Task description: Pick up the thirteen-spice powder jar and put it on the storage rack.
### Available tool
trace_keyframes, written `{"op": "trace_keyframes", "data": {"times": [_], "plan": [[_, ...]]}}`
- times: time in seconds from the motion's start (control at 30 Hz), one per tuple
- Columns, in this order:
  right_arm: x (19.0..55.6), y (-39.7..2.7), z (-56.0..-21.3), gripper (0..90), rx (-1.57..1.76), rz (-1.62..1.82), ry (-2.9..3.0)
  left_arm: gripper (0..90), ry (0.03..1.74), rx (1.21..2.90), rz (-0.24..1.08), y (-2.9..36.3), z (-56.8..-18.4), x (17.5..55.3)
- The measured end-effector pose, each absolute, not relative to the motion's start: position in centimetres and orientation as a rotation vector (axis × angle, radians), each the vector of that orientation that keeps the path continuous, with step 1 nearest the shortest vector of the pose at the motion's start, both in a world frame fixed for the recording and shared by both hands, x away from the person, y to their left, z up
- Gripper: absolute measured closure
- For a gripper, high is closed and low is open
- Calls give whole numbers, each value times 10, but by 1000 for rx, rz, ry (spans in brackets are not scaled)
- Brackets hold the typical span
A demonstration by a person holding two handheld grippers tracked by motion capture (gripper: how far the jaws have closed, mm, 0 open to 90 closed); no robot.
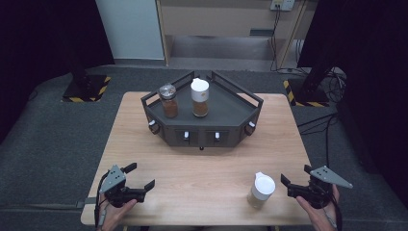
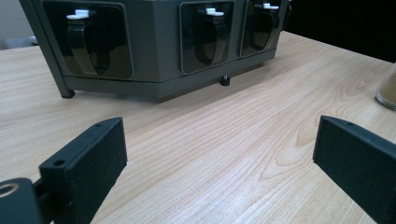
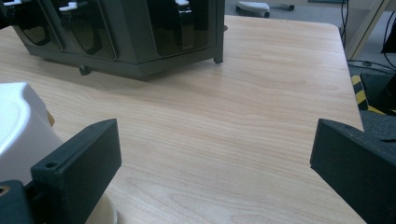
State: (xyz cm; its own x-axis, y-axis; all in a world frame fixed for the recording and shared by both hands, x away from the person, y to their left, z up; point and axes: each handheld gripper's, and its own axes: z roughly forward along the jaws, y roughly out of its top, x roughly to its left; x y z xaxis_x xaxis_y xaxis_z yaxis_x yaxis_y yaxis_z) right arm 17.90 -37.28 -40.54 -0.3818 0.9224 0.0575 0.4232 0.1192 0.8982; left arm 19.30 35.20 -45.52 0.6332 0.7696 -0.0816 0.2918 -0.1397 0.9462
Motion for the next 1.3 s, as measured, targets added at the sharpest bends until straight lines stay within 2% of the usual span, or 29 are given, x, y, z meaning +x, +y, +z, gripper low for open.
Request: {"op": "trace_keyframes", "data": {"times": [0.7,1.3], "plan": [[173,-390,-430,23,1229,1309,1868,19,851,1714,514,353,-455,194],[176,-394,-432,27,1244,1337,1872,19,844,1718,510,353,-455,195]]}}
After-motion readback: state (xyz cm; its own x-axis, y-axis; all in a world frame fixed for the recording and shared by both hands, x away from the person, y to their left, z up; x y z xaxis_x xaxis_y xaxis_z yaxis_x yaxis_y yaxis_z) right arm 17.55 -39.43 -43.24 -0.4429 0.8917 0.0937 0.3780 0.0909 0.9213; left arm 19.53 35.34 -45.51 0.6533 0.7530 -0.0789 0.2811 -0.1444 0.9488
